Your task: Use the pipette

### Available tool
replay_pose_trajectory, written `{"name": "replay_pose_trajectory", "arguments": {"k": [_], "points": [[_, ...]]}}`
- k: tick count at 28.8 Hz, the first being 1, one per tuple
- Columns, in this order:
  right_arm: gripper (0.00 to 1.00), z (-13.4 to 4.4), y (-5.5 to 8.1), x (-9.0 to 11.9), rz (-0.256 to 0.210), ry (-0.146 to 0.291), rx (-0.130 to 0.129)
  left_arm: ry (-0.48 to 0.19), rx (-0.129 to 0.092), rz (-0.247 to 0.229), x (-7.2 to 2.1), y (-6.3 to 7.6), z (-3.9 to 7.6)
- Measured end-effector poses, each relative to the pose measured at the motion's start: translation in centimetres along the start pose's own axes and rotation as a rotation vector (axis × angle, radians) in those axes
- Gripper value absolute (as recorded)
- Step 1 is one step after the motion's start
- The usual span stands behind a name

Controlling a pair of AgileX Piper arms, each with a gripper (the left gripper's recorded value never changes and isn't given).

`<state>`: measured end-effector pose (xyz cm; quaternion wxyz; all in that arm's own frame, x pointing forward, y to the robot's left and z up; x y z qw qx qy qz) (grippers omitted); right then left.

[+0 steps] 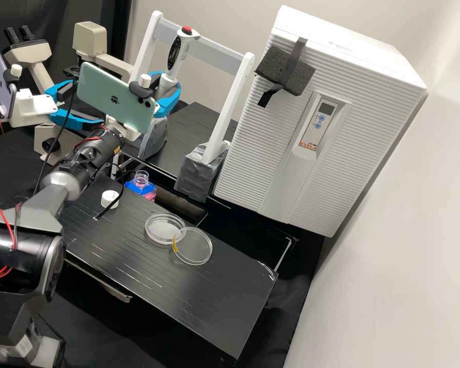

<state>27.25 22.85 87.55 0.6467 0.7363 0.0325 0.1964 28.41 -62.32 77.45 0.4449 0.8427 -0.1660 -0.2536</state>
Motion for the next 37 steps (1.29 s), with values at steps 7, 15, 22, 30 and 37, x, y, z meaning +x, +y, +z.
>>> {"name": "replay_pose_trajectory", "arguments": {"k": [7, 15, 22, 30, 37], "points": [[0.00, -0.3, -1.3, -0.3, 0.029, 0.031, -0.065, -0.029, 0.010, -0.030, -1.34, -1.8, 0.2], [0.00, 1.1, -3.0, 0.3, 0.029, -0.009, -0.082, -0.021, -0.021, -0.085, -2.49, -3.5, 0.1], [0.00, 1.7, -3.6, 0.5, 0.015, -0.029, -0.089, -0.021, -0.024, -0.083, -2.77, -3.7, 0.1], [0.00, 3.3, -4.3, 0.7, 0.001, -0.072, -0.119, -0.017, -0.026, -0.085, -2.82, -3.7, 0.0], [0.00, 4.0, -5.0, 0.6, -0.017, -0.089, -0.124, -0.015, -0.032, -0.093, -2.94, -4.0, -0.1]]}}
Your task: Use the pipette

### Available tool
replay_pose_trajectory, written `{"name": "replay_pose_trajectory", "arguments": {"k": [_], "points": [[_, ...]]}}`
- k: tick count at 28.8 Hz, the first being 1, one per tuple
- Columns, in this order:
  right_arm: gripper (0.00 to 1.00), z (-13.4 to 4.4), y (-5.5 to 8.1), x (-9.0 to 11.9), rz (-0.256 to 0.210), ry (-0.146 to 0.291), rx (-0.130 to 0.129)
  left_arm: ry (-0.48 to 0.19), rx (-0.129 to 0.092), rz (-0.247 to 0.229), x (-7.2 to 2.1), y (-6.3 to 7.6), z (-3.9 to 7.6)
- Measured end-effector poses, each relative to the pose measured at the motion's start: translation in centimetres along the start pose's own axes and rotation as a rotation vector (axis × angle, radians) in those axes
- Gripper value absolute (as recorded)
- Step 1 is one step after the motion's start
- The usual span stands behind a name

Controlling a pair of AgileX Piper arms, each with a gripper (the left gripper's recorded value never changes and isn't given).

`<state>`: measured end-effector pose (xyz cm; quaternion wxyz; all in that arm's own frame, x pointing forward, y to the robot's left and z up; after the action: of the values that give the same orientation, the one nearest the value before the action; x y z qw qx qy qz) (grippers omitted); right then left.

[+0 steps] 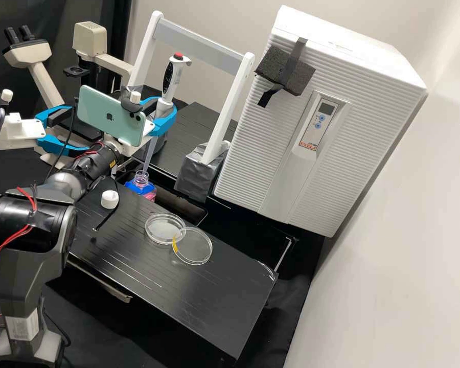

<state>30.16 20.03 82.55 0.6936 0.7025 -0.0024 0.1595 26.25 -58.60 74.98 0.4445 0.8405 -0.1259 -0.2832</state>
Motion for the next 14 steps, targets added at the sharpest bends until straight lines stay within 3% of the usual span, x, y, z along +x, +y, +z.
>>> {"name": "replay_pose_trajectory", "arguments": {"k": [6, 12, 14], "points": [[0.00, 0.4, -0.6, 0.0, -0.016, -0.011, -0.003, 0.000, 0.000, -0.002, 0.02, -0.1, 0.0], [0.00, 1.2, -1.6, -0.1, -0.038, -0.031, 0.016, -0.008, -0.007, -0.022, -0.34, -1.0, 0.2], [0.00, 1.7, -2.0, -0.2, -0.044, -0.041, 0.011, -0.016, -0.011, -0.037, -0.38, -1.6, 0.4]]}}
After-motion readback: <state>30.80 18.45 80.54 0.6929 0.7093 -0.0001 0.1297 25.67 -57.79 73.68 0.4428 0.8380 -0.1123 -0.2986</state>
